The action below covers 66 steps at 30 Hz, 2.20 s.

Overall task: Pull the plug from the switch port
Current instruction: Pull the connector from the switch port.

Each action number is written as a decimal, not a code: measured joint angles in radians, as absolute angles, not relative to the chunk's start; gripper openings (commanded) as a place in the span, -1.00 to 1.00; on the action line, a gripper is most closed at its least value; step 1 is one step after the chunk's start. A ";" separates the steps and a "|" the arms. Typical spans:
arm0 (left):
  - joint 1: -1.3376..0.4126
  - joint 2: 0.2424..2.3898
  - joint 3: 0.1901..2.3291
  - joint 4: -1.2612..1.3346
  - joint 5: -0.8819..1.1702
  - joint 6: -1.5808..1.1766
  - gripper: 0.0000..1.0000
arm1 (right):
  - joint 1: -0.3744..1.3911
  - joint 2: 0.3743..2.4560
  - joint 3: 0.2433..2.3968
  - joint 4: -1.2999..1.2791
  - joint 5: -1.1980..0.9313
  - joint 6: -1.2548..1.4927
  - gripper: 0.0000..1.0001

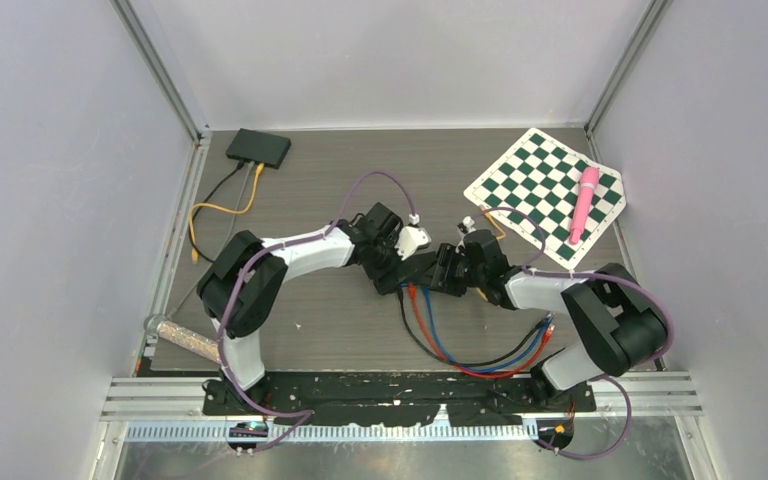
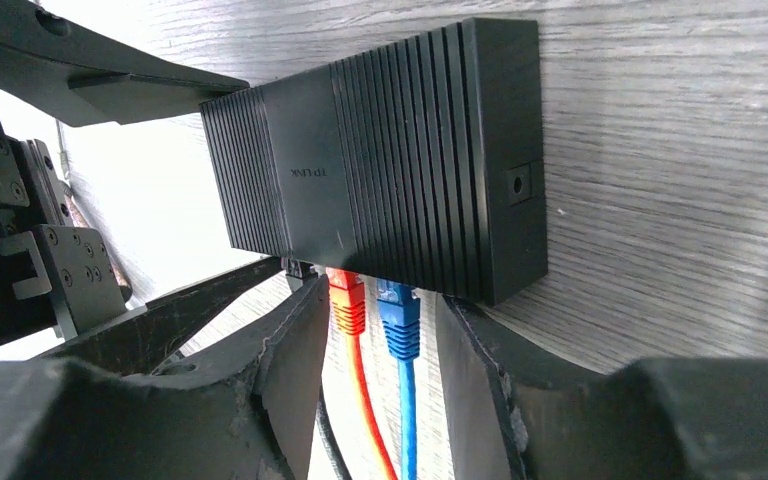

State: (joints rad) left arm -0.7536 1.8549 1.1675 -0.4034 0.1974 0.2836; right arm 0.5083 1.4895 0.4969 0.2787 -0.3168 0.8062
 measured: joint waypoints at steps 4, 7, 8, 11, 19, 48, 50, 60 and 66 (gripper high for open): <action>-0.756 1.841 1.139 -0.363 0.187 0.264 0.60 | 0.508 1.497 0.497 0.294 -0.328 0.791 0.02; -0.763 1.824 1.104 -0.320 0.172 0.257 0.60 | 0.508 1.501 0.497 0.302 -0.335 0.775 0.03; -0.763 1.818 1.092 -0.305 0.171 0.251 0.61 | 0.508 1.501 0.497 0.305 -0.337 0.768 0.03; -0.763 1.805 1.066 -0.270 0.171 0.239 0.62 | 0.508 1.501 0.488 0.326 -0.340 0.762 0.07; -0.764 1.802 1.054 -0.246 0.172 0.232 0.66 | 0.506 1.501 0.444 0.421 -0.339 0.776 0.10; -0.769 1.799 1.037 -0.208 0.166 0.196 0.38 | 0.428 1.612 0.318 0.753 -0.411 0.941 -0.77; -0.769 1.798 1.035 -0.204 0.165 0.193 0.34 | 0.424 1.619 0.318 0.756 -0.414 0.939 -0.88; -0.770 1.795 1.031 -0.199 0.152 0.185 0.05 | 0.408 1.594 0.376 0.616 -0.479 0.775 -0.89; -0.777 1.795 1.031 -0.199 0.149 0.183 0.04 | 0.408 1.551 0.408 0.505 -0.492 0.673 -0.90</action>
State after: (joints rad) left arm -0.7769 1.7947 1.0309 -0.1986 0.1493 0.1829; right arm 0.4080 1.5509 0.4076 0.5045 -0.4923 0.6731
